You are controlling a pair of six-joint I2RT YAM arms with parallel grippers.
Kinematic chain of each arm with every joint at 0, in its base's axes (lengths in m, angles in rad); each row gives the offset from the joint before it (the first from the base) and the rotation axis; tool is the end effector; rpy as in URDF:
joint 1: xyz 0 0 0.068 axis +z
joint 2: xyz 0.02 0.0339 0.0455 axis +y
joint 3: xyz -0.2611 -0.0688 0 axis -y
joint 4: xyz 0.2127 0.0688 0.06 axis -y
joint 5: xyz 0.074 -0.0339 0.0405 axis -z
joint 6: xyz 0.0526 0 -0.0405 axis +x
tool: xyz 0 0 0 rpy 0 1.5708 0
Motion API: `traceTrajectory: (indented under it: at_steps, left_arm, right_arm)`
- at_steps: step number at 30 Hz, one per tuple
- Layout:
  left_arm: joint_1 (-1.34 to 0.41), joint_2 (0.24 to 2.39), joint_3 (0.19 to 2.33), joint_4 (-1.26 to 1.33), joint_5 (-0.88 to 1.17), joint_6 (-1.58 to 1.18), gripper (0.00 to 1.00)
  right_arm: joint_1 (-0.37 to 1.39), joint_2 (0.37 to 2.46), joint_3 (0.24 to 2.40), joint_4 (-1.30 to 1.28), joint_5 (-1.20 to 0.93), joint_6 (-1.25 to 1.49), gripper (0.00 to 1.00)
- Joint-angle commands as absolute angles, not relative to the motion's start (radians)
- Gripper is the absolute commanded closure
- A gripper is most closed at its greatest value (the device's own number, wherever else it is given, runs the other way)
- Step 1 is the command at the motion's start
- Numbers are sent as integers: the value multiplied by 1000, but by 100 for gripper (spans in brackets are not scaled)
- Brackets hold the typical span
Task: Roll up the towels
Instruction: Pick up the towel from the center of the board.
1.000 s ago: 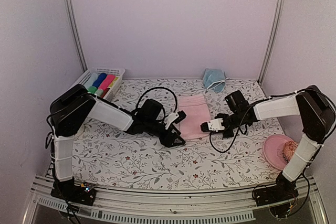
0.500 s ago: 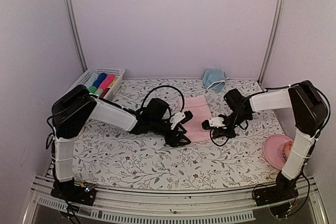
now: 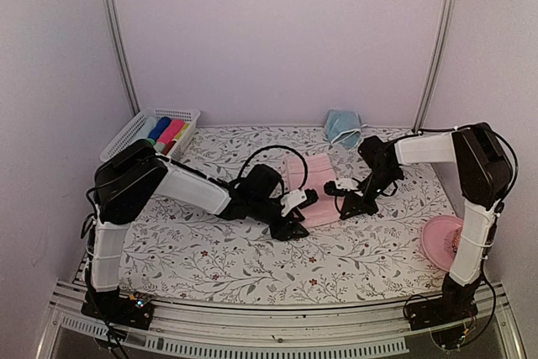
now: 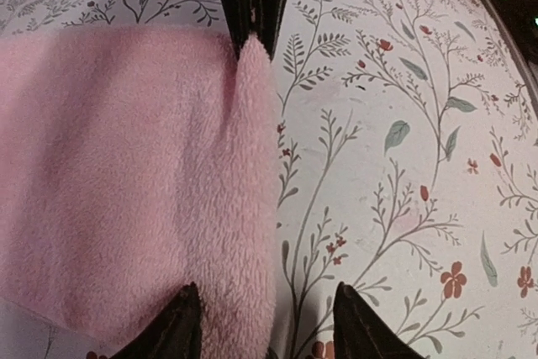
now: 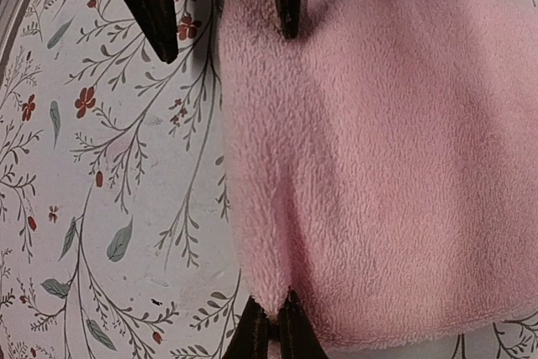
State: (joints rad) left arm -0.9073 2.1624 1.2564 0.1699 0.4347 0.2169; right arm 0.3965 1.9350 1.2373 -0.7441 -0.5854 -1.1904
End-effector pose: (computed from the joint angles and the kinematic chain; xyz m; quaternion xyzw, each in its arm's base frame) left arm 0.2500 -0.3558 0.1181 0.5497 0.7087 -0.3194 0.3057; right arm 0.2929 0.1541 0.1499 -0.6941 0.6569 0.2417 0.1682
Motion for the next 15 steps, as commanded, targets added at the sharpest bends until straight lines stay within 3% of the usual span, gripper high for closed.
traceTrajectory:
  at_steps: [1,11,15]
  left_arm:
    - [-924,2183,1268,155,395,239,49]
    - [-925,2174,1242,153,345,254,56]
    - [-927,2172,1237,160,341,256,76]
  right_arm:
    - [389,1984,1272,-849,-623,-1180,98]
    - [354,2020,1327,-966,-661,-1217,98]
    - [351,2030,1338,-981,-655,-1217,98]
